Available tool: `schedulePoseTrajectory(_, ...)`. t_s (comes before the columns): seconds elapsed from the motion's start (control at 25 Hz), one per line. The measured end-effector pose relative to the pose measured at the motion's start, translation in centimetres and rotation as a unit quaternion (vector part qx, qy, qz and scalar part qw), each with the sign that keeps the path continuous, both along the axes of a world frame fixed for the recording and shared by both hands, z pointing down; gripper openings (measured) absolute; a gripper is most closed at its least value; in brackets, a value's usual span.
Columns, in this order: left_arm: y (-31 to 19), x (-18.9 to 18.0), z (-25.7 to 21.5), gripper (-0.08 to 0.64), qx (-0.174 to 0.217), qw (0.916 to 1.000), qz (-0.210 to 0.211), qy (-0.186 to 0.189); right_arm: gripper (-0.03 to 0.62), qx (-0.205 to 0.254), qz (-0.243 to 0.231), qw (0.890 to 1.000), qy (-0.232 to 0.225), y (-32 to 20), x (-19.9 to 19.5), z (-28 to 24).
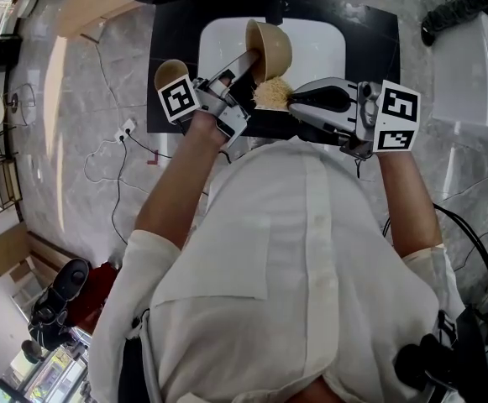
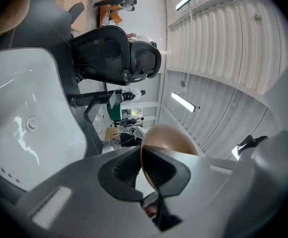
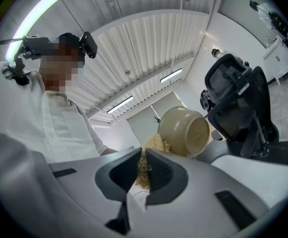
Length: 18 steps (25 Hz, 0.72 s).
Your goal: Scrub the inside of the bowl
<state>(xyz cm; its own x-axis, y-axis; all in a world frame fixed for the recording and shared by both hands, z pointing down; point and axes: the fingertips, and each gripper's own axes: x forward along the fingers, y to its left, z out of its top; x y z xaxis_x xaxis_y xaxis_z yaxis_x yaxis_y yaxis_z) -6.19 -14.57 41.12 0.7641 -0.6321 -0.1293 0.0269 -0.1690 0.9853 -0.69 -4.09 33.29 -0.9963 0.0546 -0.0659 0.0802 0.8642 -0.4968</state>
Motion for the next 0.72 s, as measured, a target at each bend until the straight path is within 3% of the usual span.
schedulePoseTrajectory(0.44,1.5,-0.3,-2.4,0.017,0.049,0.9972,0.032,0.047,0.023,-0.005,-0.013,1.000,0.027,0.3,-1.6,2.5)
schedulePoseTrajectory(0.72,2.8,0.4,-3.0,0.017,0.076,0.9938,0.077,0.025,0.023,-0.012,0.007,0.999,0.036,-1.2,-1.4,3.4)
